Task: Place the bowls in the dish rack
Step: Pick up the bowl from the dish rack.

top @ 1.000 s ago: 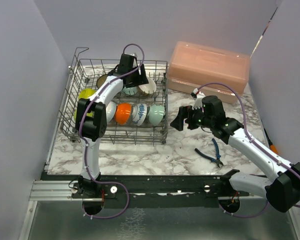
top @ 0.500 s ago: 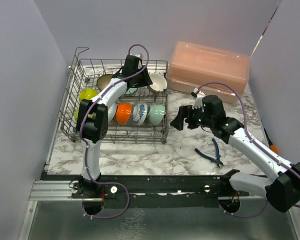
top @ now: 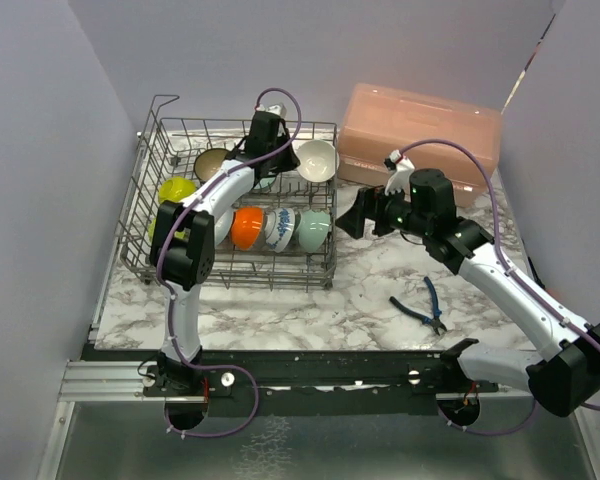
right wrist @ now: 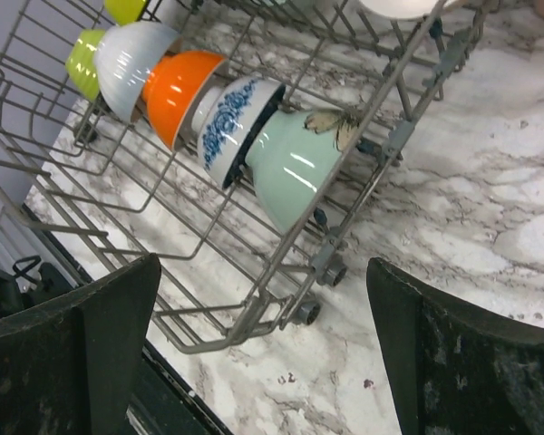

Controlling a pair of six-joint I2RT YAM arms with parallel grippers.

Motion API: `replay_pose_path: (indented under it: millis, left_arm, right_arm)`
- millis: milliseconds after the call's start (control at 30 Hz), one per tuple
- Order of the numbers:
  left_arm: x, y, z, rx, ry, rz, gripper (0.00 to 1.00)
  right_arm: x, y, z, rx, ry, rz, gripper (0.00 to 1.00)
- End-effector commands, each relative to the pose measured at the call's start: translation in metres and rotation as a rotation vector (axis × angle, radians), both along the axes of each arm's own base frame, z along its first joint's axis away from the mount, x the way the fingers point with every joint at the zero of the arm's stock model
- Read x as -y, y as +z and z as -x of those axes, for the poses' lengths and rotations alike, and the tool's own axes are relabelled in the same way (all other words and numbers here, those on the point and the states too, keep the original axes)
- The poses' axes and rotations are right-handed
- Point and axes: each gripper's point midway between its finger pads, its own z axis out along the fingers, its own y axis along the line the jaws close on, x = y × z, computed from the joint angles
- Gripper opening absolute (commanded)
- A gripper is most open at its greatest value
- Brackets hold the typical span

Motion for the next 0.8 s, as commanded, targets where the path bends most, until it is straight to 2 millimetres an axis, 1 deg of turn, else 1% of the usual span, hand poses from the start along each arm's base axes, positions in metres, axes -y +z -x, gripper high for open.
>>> replay_pose_path:
  millis: [0,133,167,233,333,433,600,667,767]
  left_arm:
    - [-0.005,0.083,0.017,0.184,0.011,-0.006,0.0]
    - [-0.053,0.097,0.019,0.239,0.179,-0.128,0.0]
    - [-0.061,0.102,0.02,0.252,0.201,-0.148,0.0]
    - [-0.07,0.109,0.026,0.271,0.205,-0.173,0.0]
    - [-0.07,0.124,0.04,0.305,0.152,-0.181,0.0]
    - [-0.065,0.134,0.057,0.328,0.077,-0.168,0.0]
    - [-0.056,0.141,0.09,0.329,-0.021,-0.102,0.0]
    - [-0.054,0.143,0.101,0.323,-0.038,-0.07,0.0]
    - [-0.053,0.15,0.113,0.329,-0.047,-0.037,0.0]
  right_arm:
    - [-0.012,0.021,-0.018,0.061,0.021,-0.022,1.0]
    - [-0.024,0.038,-0.03,0.088,0.038,-0.058,1.0]
    - [-0.027,0.041,-0.033,0.095,0.044,-0.067,1.0]
    - [-0.033,0.045,-0.04,0.105,0.051,-0.077,1.0]
    - [-0.042,0.048,-0.051,0.11,0.065,-0.084,1.0]
    - [-0.052,0.052,-0.067,0.115,0.069,-0.089,0.99]
    - [-0.071,0.053,-0.096,0.081,0.076,-0.091,0.95]
    - [-0.08,0.046,-0.107,0.047,0.088,-0.086,0.91]
    - [-0.09,0.035,-0.117,0.003,0.105,-0.078,0.79]
